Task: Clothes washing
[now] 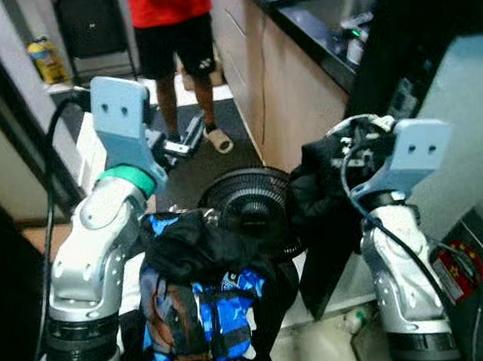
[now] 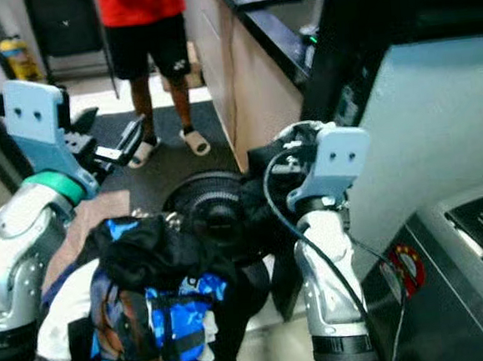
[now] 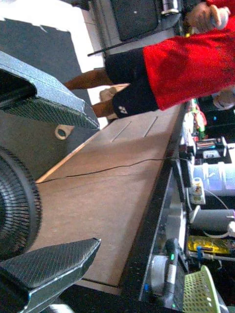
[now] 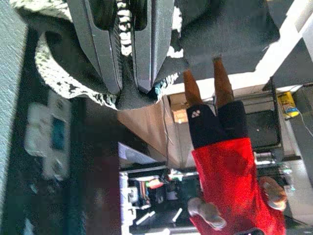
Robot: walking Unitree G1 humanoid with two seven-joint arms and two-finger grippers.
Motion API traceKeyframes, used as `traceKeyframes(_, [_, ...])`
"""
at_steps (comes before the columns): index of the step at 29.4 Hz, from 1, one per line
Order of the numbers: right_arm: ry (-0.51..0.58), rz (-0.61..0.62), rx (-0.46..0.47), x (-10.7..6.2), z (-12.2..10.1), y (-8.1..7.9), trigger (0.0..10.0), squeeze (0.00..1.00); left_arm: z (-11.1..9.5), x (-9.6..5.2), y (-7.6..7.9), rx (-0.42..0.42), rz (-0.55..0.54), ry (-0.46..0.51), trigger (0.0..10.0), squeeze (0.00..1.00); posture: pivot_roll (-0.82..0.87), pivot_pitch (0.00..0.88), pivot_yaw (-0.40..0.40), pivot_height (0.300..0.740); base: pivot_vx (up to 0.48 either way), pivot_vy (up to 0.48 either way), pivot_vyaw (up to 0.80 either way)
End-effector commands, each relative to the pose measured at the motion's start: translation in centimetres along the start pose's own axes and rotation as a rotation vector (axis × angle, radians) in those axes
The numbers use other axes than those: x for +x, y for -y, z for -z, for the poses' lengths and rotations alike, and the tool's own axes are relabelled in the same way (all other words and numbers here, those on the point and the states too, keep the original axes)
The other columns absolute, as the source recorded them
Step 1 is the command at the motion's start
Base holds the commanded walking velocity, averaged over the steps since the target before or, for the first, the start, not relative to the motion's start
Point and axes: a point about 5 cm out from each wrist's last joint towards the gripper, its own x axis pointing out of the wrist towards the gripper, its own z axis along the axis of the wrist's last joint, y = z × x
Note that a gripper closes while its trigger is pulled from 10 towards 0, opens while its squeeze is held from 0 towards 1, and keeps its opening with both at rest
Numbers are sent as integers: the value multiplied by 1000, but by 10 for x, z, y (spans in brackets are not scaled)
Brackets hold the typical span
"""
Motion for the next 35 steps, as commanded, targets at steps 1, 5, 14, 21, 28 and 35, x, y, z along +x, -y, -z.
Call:
traceKeyframes(1, [46, 26, 1, 2, -9, 5, 10000, 0, -1, 3, 1, 10, 11, -2, 10000, 0, 131, 0, 94, 740, 0, 0, -800])
traceKeyframes(5, [51, 31, 1, 2, -9, 6, 10000, 0, -4, 6, -1, 18, 8, 5, 10000, 0, 131, 0, 97, 740, 0, 0, -800])
traceKeyframes(14, [59, 32, 2, 3, -11, 5, 10000, 0, -6, 8, -3, 23, 5, 10, 10000, 0, 133, 0, 100, 740, 0, 0, -800])
traceKeyframes(21, [84, 20, -8, 4, -15, 1, 10000, 0, -9, 9, -4, 24, 1, 22, 10000, 0, 135, 0, 99, 740, 0, 0, -800])
traceKeyframes(28, [121, 5, 16, 7, -22, -5, 10000, 0, -14, 12, -6, 26, -6, 39, 10000, 0, 138, 0, 96, 740, 0, 0, -800])
traceKeyframes(35, [155, -36, 41, 14, -29, -17, 10000, 0, -20, 17, -4, 18, -9, 66, 10000, 0, 133, 0, 91, 740, 0, 0, -800])
